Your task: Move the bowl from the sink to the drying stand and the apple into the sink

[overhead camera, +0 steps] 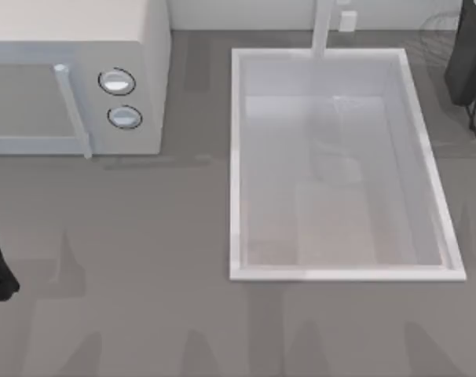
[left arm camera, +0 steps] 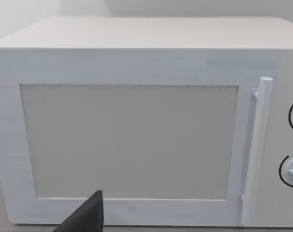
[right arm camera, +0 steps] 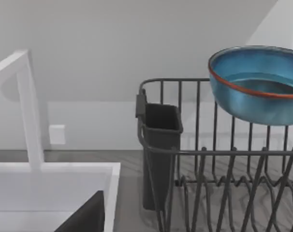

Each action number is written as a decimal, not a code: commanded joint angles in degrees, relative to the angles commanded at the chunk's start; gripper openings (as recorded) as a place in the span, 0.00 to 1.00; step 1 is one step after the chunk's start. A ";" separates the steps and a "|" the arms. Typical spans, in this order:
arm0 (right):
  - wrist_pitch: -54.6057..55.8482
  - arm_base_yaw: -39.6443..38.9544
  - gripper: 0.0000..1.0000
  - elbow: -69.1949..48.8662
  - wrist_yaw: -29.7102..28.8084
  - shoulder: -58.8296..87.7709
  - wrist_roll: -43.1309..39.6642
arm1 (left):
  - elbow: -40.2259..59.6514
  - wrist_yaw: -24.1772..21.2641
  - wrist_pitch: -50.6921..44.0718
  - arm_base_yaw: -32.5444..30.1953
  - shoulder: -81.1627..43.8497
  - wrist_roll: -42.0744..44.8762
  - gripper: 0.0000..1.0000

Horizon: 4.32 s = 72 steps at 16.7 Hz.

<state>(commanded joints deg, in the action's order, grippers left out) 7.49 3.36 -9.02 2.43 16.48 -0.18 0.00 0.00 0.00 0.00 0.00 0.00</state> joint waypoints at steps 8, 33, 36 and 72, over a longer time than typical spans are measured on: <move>-7.49 -3.36 1.00 9.03 -2.43 -16.48 0.18 | 0.00 0.00 0.00 0.00 0.00 0.00 1.00; -7.48 -3.35 1.00 9.01 -2.43 -16.47 0.18 | 0.00 0.00 0.00 0.00 0.00 0.00 1.00; -8.79 -3.14 1.00 7.30 -2.28 -14.68 -0.09 | 0.00 0.00 0.00 0.00 0.00 0.00 1.00; -62.33 13.02 1.00 -66.69 -2.35 94.34 -15.14 | 0.00 0.00 0.00 0.00 0.00 0.00 1.00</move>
<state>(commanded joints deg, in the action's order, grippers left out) -54.84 16.38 -75.72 0.08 110.82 -15.33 0.00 0.00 0.00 0.00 0.00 0.00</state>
